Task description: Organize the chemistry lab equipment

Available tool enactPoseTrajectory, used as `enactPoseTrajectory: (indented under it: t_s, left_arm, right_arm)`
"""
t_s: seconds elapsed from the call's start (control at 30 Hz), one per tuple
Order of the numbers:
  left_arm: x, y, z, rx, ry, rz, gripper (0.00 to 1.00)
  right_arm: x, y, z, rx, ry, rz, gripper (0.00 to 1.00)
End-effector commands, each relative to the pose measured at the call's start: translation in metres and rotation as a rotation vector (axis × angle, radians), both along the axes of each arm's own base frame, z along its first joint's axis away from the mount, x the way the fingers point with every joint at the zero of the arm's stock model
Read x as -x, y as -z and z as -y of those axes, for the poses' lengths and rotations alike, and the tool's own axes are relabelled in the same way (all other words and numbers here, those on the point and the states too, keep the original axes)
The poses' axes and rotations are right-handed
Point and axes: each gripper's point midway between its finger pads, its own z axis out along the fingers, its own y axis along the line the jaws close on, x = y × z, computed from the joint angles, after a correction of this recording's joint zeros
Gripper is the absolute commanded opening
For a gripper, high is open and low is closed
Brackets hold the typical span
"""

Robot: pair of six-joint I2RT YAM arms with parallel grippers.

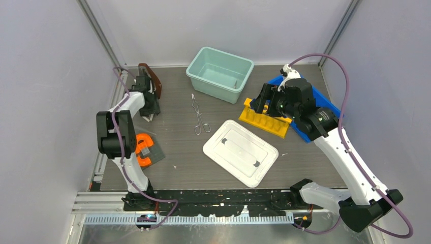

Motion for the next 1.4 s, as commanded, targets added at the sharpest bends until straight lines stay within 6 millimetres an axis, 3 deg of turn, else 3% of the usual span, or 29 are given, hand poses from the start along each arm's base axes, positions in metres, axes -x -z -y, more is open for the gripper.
enactPoseTrajectory:
  t_s: [0.0, 0.47, 0.8, 0.93, 1.1, 1.37]
  left_arm:
    - [-0.026, -0.010, 0.005, 0.030, 0.055, 0.063, 0.48]
    - [-0.026, 0.026, 0.002, 0.013, 0.079, -0.033, 0.43]
    - [-0.016, 0.022, 0.012, 0.071, 0.100, -0.067, 0.08]
    - [-0.015, 0.002, 0.021, 0.108, 0.123, -0.044, 0.00]
    - [-0.011, -0.034, 0.039, 0.186, 0.167, 0.034, 0.00]
    - [0.013, -0.103, 0.076, 0.298, 0.289, 0.145, 0.00]
  right_arm:
    - [-0.001, -0.008, -0.003, -0.027, -0.006, 0.028, 0.79]
    - [0.000, 0.001, -0.003, -0.020, -0.007, 0.006, 0.78]
    - [0.003, -0.001, -0.003, -0.027, -0.011, 0.008, 0.78]
    - [0.004, -0.008, -0.003, -0.050, -0.005, 0.024, 0.78]
    - [0.005, -0.012, -0.004, -0.076, 0.006, 0.027, 0.78]
    - [0.007, -0.004, -0.030, -0.200, -0.051, -0.045, 0.78]
